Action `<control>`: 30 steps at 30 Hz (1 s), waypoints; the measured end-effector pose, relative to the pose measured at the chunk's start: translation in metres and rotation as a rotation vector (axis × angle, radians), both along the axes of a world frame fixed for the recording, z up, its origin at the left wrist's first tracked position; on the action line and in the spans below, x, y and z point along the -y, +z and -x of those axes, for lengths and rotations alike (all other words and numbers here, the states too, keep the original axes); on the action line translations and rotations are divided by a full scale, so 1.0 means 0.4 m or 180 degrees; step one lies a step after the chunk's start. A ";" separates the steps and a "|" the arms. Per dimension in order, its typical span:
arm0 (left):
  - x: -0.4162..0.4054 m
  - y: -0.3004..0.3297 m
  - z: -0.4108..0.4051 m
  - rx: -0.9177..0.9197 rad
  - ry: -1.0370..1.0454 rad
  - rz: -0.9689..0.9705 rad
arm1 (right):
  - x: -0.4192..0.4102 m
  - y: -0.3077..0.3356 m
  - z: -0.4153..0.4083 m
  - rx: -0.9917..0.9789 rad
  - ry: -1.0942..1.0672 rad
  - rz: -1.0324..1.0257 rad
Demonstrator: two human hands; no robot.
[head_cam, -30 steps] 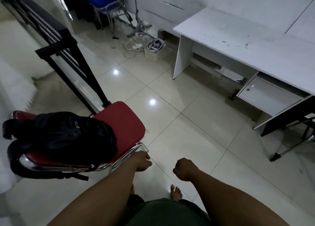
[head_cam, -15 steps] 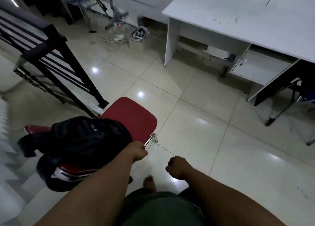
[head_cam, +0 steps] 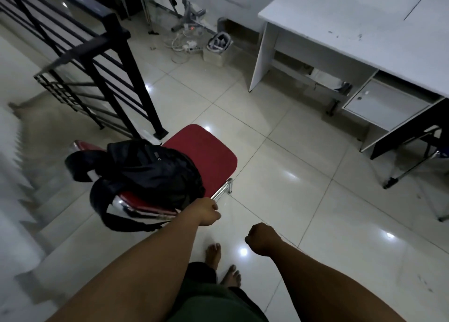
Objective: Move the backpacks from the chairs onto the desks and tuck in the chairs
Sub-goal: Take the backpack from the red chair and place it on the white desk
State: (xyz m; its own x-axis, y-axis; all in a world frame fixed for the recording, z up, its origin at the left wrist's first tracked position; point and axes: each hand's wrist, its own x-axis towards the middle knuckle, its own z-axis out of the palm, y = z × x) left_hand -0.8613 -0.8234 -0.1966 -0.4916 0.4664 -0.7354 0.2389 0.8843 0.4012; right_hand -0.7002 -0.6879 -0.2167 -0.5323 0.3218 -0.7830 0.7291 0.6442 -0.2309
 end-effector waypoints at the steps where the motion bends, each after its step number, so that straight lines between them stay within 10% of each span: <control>1: 0.017 0.001 0.000 -0.0002 -0.0036 0.0016 | 0.024 0.000 0.000 0.0006 0.0036 -0.0003; 20: 0.363 0.112 0.342 -0.0355 -0.1092 -0.0921 | 0.517 0.037 0.396 -0.0386 -0.0405 0.0030; 30: 0.435 0.163 0.492 -0.1814 -0.0948 -0.1013 | 0.554 0.142 0.552 -0.1044 -0.0713 0.0171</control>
